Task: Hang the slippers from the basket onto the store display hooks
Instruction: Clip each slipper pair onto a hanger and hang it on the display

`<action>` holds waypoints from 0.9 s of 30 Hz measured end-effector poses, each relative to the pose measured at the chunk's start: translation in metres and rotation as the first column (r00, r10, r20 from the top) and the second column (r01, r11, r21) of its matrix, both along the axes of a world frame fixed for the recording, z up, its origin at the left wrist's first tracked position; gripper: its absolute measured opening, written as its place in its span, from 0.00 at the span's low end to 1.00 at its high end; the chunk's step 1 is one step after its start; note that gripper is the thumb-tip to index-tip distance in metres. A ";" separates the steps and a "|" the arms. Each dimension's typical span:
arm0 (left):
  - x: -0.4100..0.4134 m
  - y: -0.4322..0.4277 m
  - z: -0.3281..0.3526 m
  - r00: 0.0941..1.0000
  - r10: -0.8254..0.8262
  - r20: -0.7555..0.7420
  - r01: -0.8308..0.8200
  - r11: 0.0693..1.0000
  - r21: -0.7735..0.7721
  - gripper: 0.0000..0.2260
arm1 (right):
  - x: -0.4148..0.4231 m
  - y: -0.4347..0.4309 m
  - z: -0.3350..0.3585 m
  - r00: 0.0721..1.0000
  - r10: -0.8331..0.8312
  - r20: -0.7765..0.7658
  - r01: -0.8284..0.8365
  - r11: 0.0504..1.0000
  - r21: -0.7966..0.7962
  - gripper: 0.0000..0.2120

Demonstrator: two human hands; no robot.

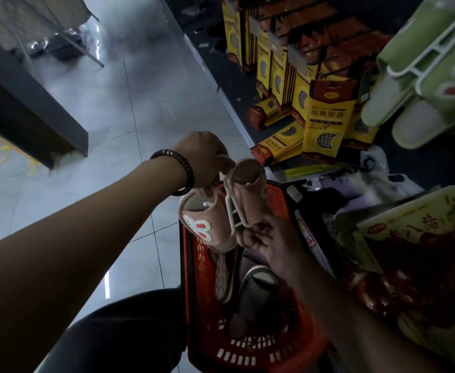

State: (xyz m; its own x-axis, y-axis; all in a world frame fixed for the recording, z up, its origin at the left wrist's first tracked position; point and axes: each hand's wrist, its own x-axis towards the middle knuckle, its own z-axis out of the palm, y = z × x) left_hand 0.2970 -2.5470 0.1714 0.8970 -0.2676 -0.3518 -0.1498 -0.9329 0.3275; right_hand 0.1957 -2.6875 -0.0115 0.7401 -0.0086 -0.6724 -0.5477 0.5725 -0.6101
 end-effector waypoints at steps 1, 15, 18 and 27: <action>0.000 -0.001 -0.001 1.000 0.004 0.013 -0.004 1.000 -0.012 0.09 | -0.003 -0.002 0.003 1.000 -0.013 0.007 0.013 1.000 0.020 0.12; -0.002 -0.040 0.043 0.905 -0.359 0.230 0.364 0.931 0.022 0.13 | -0.038 -0.066 0.091 0.817 0.089 0.570 0.470 0.470 -0.747 0.05; -0.002 -0.053 0.064 0.875 -0.435 0.212 0.440 0.898 0.021 0.13 | -0.030 -0.080 0.124 0.814 0.246 0.526 0.438 0.337 -0.834 0.09; 0.010 -0.105 0.097 0.795 -0.536 0.285 0.571 0.819 -0.050 0.12 | 0.011 -0.117 0.213 0.846 0.392 0.363 0.315 0.182 -0.931 0.06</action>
